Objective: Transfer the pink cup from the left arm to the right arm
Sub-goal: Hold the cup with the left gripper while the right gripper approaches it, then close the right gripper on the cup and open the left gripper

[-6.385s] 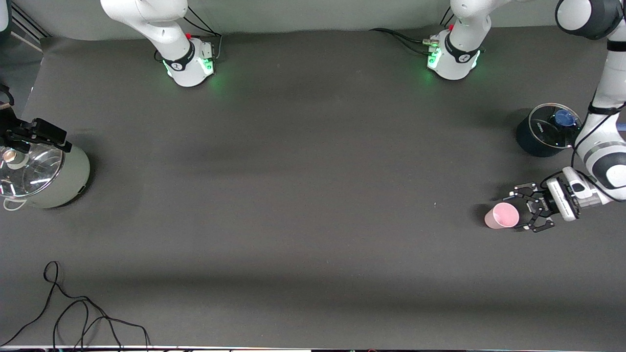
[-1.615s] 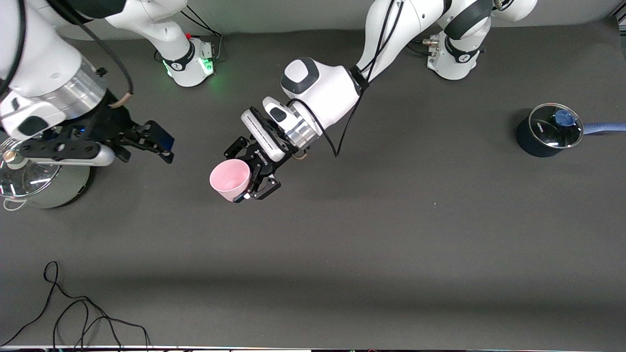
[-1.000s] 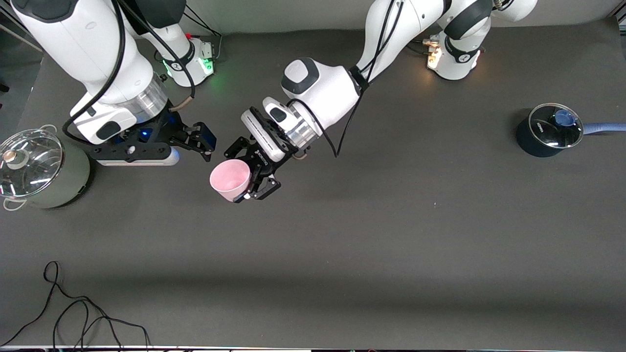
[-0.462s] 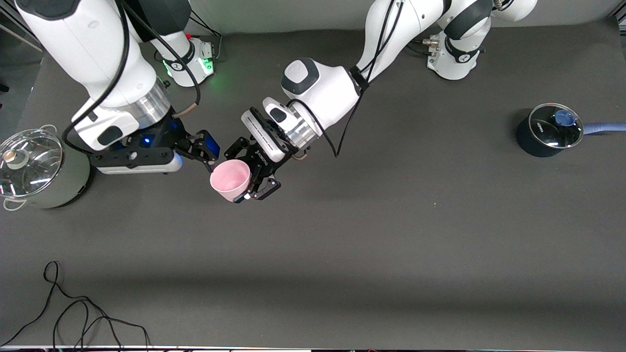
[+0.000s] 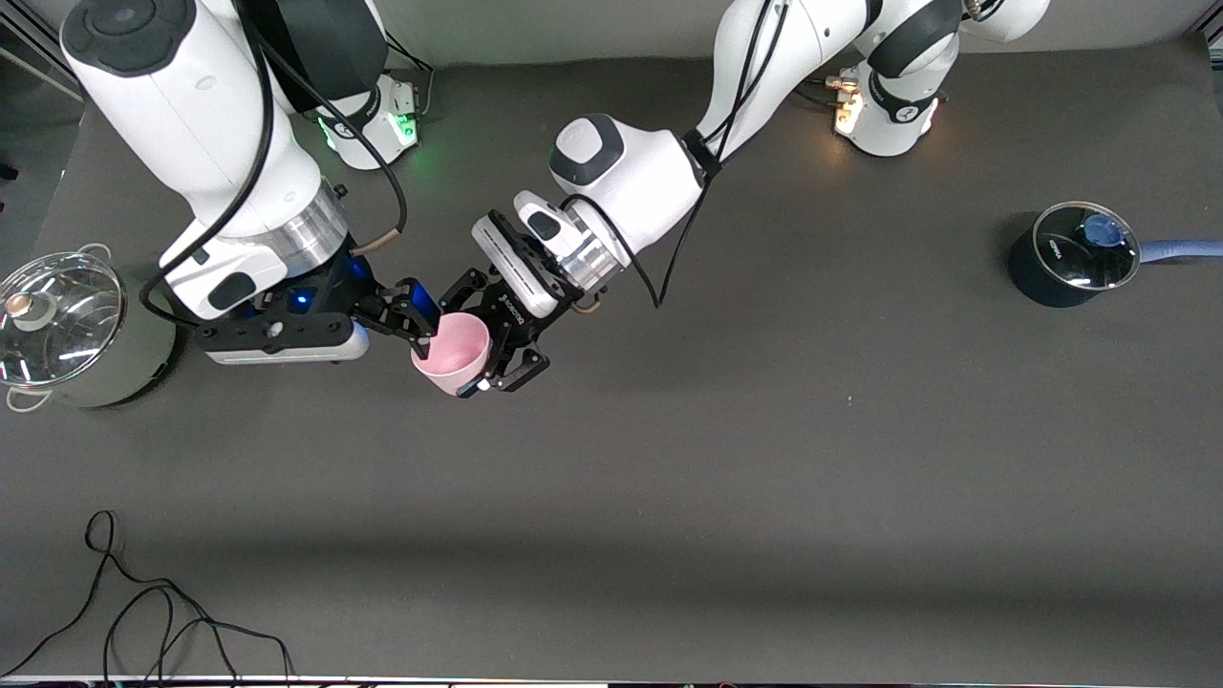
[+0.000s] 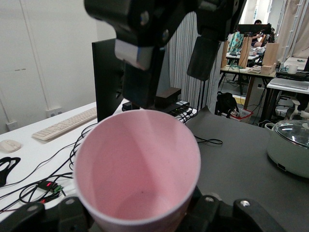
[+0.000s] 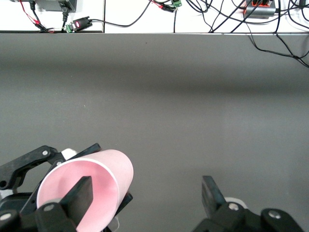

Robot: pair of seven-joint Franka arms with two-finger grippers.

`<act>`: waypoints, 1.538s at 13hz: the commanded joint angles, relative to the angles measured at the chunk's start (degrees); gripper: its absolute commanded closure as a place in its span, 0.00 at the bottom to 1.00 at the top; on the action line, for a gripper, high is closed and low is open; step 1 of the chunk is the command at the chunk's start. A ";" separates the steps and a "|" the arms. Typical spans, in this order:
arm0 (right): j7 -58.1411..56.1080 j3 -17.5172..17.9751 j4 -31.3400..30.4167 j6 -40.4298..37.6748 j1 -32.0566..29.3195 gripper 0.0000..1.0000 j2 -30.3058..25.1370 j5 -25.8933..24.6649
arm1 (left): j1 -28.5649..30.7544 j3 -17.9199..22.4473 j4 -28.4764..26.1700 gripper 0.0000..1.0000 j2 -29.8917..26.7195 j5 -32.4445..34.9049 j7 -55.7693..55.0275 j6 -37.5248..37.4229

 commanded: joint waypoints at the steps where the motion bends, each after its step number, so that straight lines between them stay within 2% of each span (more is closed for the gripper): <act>1: 0.12 -0.38 1.41 0.30 0.30 0.00 1.92 0.38 | -0.81 0.81 0.34 1.00 0.00 0.40 -1.26 0.55; 9: 0.12 -0.38 -1.31 1.18 0.47 0.01 2.27 0.82 | -0.90 1.51 0.34 1.00 0.01 0.40 -1.26 0.37; 10: 0.73 -0.38 -1.05 1.18 0.47 0.15 2.18 1.08 | -0.90 1.51 0.34 1.00 0.00 0.40 -1.26 0.28; 11: 1.86 -0.38 -0.96 1.18 0.39 0.37 2.01 2.04 | -0.90 1.51 0.34 1.00 -0.08 0.40 -1.26 0.37; 13: 3.10 -0.65 -0.17 1.18 0.12 0.52 1.83 2.66 | -0.90 1.51 0.34 1.00 -0.08 0.40 -1.26 0.28; 16: 7.22 -0.65 0.97 1.10 0.12 0.94 2.00 3.63 | -0.90 1.51 0.34 1.00 -0.08 0.40 -1.26 0.28; 17: 9.24 -0.73 1.06 1.09 0.12 1.00 2.09 4.42 | -0.90 1.51 0.34 1.00 0.00 0.40 -1.26 0.28; 20: 10.14 -0.73 1.15 1.09 0.12 1.00 2.18 4.60 | -0.90 1.51 0.34 1.00 -0.26 0.40 -1.26 0.55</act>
